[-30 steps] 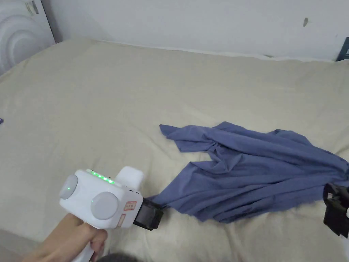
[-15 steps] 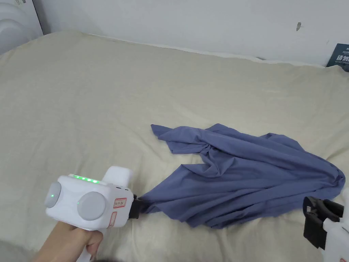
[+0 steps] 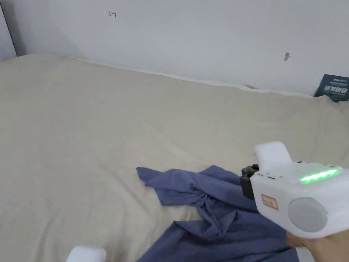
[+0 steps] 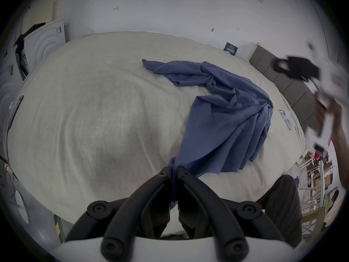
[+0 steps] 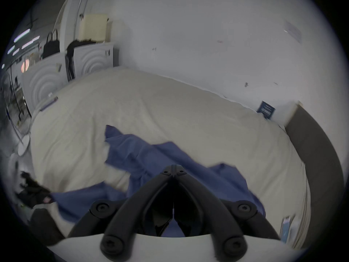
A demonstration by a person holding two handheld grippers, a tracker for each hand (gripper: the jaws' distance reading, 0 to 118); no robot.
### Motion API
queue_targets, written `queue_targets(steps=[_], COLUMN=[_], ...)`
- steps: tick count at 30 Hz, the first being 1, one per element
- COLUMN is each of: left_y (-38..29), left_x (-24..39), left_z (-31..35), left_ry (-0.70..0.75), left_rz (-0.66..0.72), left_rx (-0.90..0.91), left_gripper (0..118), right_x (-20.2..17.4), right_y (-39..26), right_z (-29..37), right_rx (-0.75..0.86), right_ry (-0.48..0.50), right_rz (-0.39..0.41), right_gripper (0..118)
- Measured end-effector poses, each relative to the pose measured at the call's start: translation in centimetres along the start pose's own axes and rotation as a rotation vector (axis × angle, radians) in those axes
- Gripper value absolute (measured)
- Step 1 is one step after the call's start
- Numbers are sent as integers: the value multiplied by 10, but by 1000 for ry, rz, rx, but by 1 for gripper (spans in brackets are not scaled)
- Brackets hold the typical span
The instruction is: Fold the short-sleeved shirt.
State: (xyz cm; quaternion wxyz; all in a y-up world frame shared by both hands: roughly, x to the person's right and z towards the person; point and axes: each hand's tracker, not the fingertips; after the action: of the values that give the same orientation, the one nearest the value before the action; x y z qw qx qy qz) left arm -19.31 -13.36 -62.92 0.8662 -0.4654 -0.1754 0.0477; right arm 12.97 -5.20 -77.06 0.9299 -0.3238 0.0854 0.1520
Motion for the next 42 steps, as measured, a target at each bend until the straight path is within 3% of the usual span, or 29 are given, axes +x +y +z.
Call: queue_targets(steps=[2, 6, 7, 8, 9, 10, 11, 13, 15, 16, 20, 24, 26, 27, 28, 30, 32, 34, 37, 42], left_y=[-1, -4, -4, -3, -2, -2, -2, -1, -1, -1, -4, -4, -4, -4, -4, -3, -2, 1, 11, 43], left_x=[-4, -13, -14, -15, -16, -16, -17, -18, -18, -18, -18, -15, -15, -15, -15, -14, -13, -10, -3, 11], left_z=[-4, -11, -13, -15, -16, -17, -18, -18, -17, -17, -19, -21, -20, -20, -20, -18, -15, -10, 1, 38], left_ry=[-19, -38, -40, -44, -48, -46, -46, -48, -49, -54, -55, -49, -49, -48, -48, -48, -45, -42, -13, 9], left_rz=[15, 22, 25, 29, 32, 30, 29, 26, 28, 33, 36, 40, 47, 50, 58, 64, 63, 72, 64, 41], left_rx=[-14, -30, -31, -31, -33, -38, -38, -41, -36, -41, -43, -45, -47, -47, -49, -52, -54, -54, -27, 63], left_gripper=[5, 5, 5, 5, 5, 5, 5, 5, 5, 5, 5, 5, 5, 5, 5, 5, 5, 5, 5, 5], right_x=[1, -3, -6, -8, -11, -13, -14, -22, -31, -29, -24, -36, -45, -48, -49, -51, -47, -35, -8, 50], right_y=[21, 49, 55, 59, 65, 67, 68, 79, 84, 69, 61, 45, 39, 39, 39, 39, 45, 56, 79, 112], right_z=[-40, -101, -114, -123, -135, -150, -165, -189, -205, -179, -183, -177, -172, -168, -167, -158, -147, -128, -87, 1], right_rx=[-40, -99, -112, -142, -185, -239, -315, -344, -345, -352, -405, -408, -387, -374, -368, -331, -341, -293, -223, -108], right_ry=[0, 54, 76, 111, 154, 192, 278, 265, 210, 187, 182, 215, 208, 214, 232, 199, 215, 194, 162, 53], right_rz=[34, 27, 29, 41, 25, -11, -35, -43, 6, 37, 16, 109, 131, 126, 119, 170, 167, 144, 46, 28], right_gripper=[0, 1, 11, 49, 110, 117, 115, 115, 115, 114, 106, 57, 46, 21, 6, 6, 6, 6, 6, 6])
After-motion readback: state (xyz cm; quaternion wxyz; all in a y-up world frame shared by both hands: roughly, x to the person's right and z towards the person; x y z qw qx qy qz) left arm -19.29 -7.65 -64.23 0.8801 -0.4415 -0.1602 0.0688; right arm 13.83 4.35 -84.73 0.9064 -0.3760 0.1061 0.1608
